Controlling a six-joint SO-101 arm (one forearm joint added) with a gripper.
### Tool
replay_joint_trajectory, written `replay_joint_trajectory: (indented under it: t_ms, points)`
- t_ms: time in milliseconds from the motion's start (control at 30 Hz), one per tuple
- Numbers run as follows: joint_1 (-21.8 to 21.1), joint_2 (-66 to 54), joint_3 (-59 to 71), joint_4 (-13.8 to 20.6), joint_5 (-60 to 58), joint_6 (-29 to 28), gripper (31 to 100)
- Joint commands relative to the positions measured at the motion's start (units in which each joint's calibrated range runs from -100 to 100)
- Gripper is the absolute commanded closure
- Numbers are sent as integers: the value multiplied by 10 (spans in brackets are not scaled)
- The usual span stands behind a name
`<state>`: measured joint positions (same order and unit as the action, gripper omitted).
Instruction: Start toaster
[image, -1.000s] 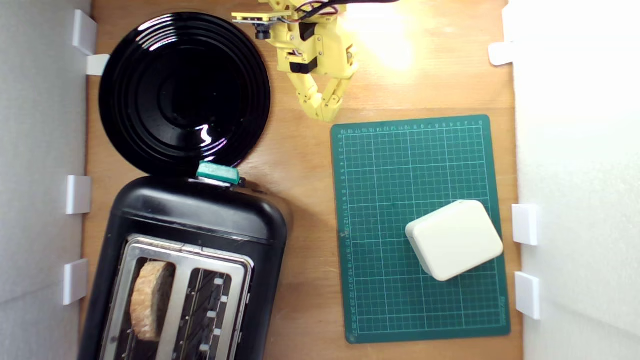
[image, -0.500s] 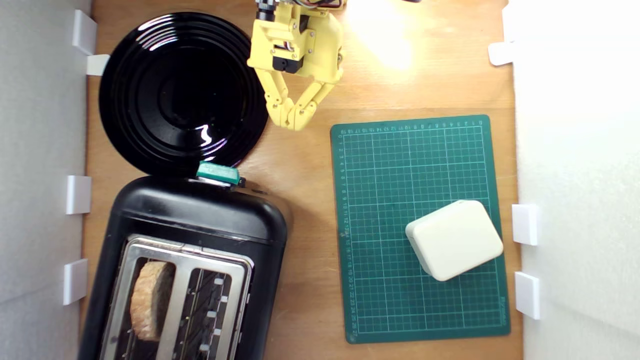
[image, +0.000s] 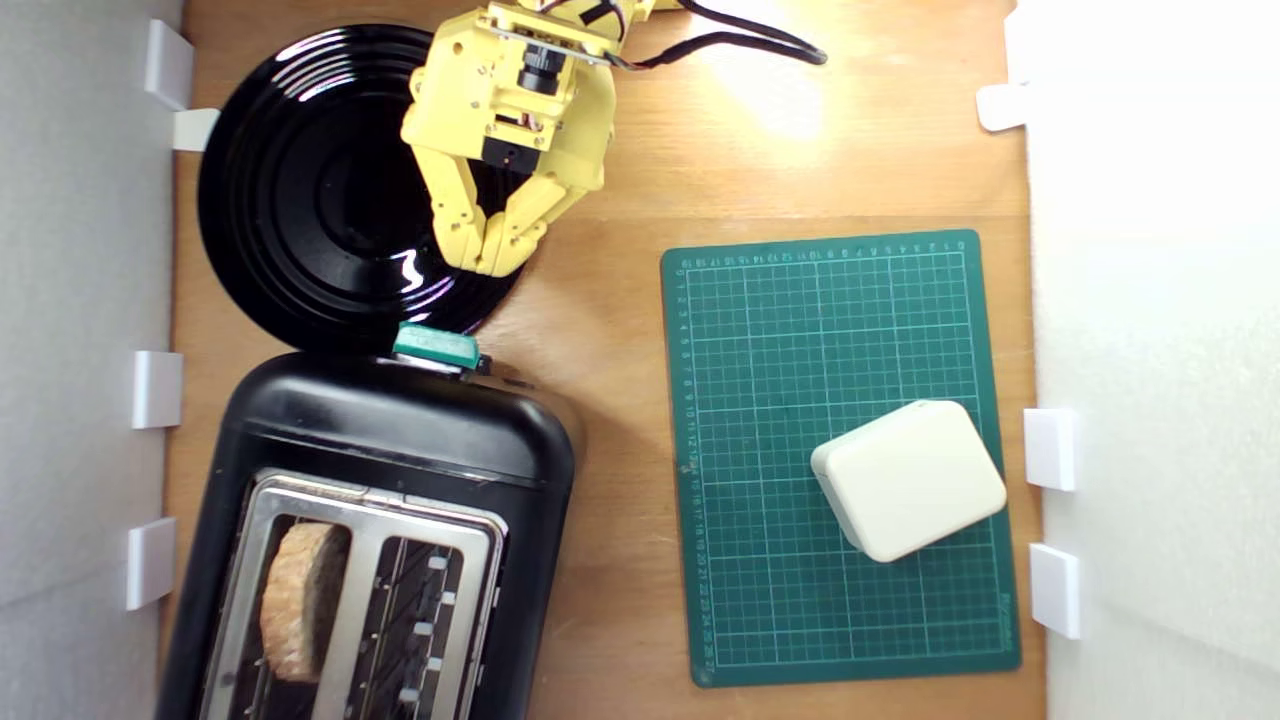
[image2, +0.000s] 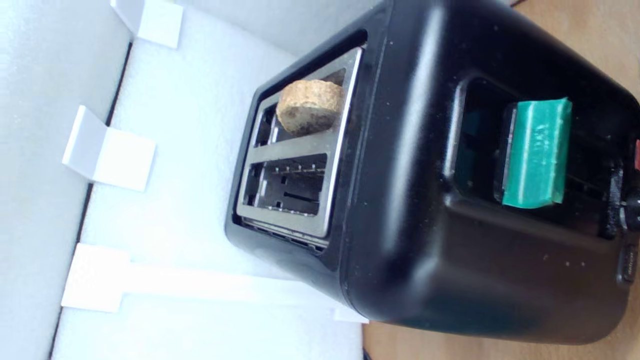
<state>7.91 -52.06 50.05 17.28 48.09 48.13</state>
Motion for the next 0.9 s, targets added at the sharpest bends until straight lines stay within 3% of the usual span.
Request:
replay_joint_trajectory:
  t_ms: [0, 67, 367, 867]
  points:
    - [31, 21, -93, -45, -1, 4, 988]
    - [46, 56, -142, -62, -1, 1, 988]
    - [57, 148, -273, -60, -2, -49, 988]
    - [59, 222, -287, -59, -20, -49, 987]
